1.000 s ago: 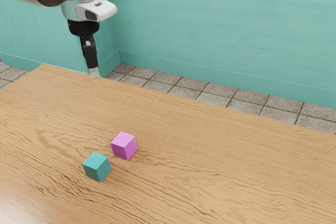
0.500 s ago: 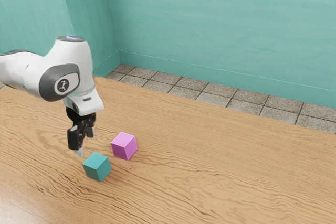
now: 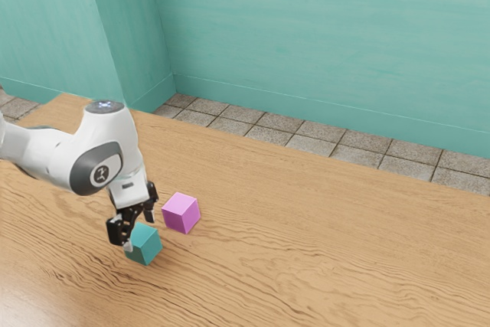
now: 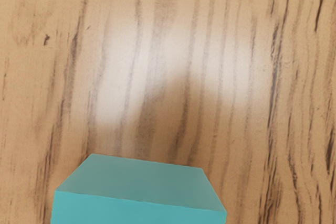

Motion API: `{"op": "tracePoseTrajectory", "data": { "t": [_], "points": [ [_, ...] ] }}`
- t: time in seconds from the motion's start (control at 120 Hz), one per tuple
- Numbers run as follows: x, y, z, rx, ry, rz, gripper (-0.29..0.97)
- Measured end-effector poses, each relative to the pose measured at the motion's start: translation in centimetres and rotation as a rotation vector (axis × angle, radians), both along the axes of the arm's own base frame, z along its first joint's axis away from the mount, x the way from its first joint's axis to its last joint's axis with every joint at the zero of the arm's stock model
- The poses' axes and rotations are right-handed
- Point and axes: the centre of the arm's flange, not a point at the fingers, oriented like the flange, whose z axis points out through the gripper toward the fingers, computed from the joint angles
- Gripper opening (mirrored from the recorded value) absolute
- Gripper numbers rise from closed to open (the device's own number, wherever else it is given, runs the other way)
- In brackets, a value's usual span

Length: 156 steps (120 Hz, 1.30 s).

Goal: Pick up the blue block with one arm, and put the blue block on the pink block with one arm

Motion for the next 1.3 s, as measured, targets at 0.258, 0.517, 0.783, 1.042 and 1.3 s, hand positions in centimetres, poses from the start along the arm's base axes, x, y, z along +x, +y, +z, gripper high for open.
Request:
{"op": "tracePoseTrajectory", "data": {
  "t": [0.258, 0.517, 0.783, 1.042, 1.3],
  "points": [
    [0.6, 2.1, -2.9, -0.020, -0.012, -0.032, 0.68],
    [0.9, 1.7, -3.6, -0.028, -0.027, -0.093, 0.54],
    [1.2, 1.5, -0.1, -0.021, -0.093, -0.118, 0.30],
    [6.8, -3.1, 6.9, -0.066, -0.148, -0.193, 0.28],
    [11.5, -0.9, 6.0, -0.123, -0.065, -0.158, 0.29]
  ]
}}
